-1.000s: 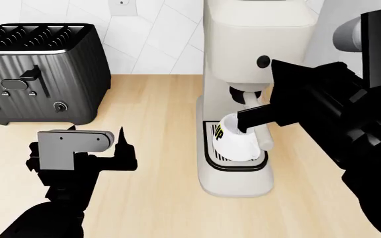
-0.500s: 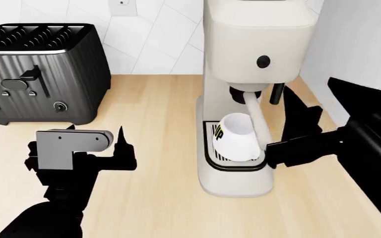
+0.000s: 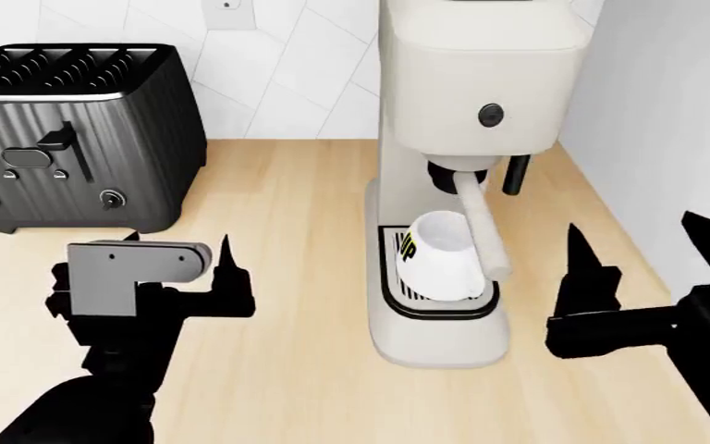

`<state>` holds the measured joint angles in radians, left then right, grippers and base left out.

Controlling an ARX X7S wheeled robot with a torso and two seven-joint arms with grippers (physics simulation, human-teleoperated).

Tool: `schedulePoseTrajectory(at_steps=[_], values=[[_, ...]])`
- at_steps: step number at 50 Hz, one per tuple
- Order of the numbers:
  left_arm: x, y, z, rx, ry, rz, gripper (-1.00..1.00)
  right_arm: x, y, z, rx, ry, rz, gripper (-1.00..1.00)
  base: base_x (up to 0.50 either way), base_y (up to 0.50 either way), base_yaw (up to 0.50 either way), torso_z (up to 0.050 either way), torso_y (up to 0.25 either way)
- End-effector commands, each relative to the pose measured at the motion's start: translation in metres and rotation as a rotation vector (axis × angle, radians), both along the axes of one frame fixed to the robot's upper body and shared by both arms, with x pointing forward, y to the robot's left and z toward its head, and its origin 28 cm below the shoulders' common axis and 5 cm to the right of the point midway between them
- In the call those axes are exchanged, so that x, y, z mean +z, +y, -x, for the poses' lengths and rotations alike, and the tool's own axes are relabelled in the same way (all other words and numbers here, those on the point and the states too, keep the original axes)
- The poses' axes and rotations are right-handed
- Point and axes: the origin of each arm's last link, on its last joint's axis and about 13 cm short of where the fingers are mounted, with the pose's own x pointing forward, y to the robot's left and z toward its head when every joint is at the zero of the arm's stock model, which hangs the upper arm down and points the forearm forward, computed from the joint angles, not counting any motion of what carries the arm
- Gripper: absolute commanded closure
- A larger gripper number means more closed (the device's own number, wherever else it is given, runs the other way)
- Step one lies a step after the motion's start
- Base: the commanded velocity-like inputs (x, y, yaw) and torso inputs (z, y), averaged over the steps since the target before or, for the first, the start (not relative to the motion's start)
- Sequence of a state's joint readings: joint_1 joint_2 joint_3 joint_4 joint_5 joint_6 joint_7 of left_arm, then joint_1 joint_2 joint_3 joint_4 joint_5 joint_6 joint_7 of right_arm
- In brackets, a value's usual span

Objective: Press the button on the coffee machine to serve coffee.

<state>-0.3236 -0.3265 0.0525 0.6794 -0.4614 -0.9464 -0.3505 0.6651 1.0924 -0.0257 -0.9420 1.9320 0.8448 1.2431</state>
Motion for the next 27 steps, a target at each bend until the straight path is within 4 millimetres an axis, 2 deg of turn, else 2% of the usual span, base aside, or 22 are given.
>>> schedulePoseTrajectory(at_steps=[1, 15, 27], values=[[0.000, 0.005, 0.001, 0.004, -0.001, 0.000, -1.00, -0.025, -0.004, -0.006, -0.017, 0.028, 0.000, -1.00, 0.00, 0.00, 0.00, 0.000, 0.000], [-0.002, 0.003, 0.001, 0.004, 0.004, 0.000, -1.00, -0.058, -0.011, -0.011, -0.058, 0.072, -0.004, -1.00, 0.00, 0.00, 0.00, 0.000, 0.000], [-0.005, 0.001, 0.000, 0.005, 0.009, 0.000, -1.00, -0.072, -0.013, -0.013, -0.069, 0.095, -0.028, -1.00, 0.00, 0.00, 0.00, 0.000, 0.000]])
